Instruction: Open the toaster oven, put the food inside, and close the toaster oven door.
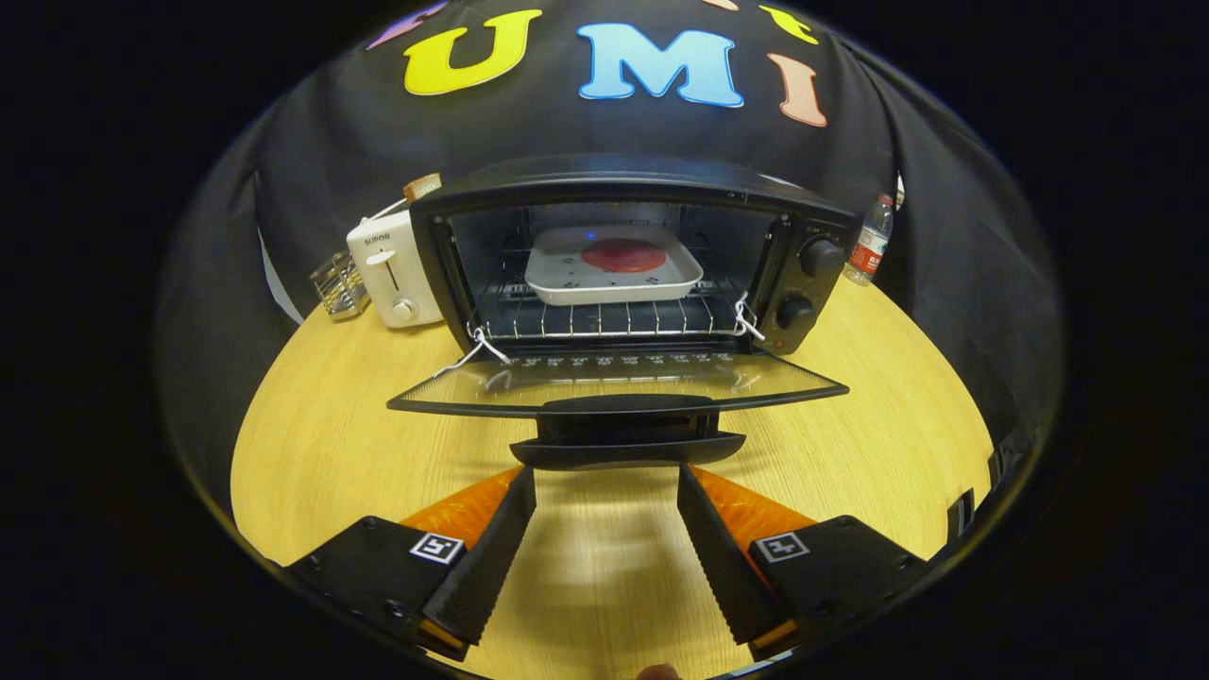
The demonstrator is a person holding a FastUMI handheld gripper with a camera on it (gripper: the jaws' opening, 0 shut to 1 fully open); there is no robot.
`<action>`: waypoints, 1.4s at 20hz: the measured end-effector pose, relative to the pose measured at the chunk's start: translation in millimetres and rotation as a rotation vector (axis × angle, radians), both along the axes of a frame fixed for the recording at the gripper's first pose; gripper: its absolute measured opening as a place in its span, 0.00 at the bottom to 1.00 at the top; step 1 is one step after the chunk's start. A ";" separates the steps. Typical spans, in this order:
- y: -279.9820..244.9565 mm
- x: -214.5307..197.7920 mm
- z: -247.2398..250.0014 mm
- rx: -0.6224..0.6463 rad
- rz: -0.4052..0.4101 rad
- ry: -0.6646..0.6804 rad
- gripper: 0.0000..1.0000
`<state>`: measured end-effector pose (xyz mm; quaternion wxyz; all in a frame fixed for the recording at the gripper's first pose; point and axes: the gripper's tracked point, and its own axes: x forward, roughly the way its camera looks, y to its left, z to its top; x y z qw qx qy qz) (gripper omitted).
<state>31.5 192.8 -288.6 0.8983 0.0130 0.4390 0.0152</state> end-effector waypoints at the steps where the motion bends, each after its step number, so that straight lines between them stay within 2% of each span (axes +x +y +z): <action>1: 0.5 3.2 4.9 0.001 0.001 -0.019 0.96; 8: 0.0 31.4 47.0 -0.025 0.025 -0.181 0.96; 15: -13.8 42.0 119.4 -0.031 0.064 -0.401 0.97; 21: -36.1 12.2 179.5 -0.009 0.102 -0.570 0.96; 28: -86.8 -37.6 223.2 0.024 0.082 -0.665 0.96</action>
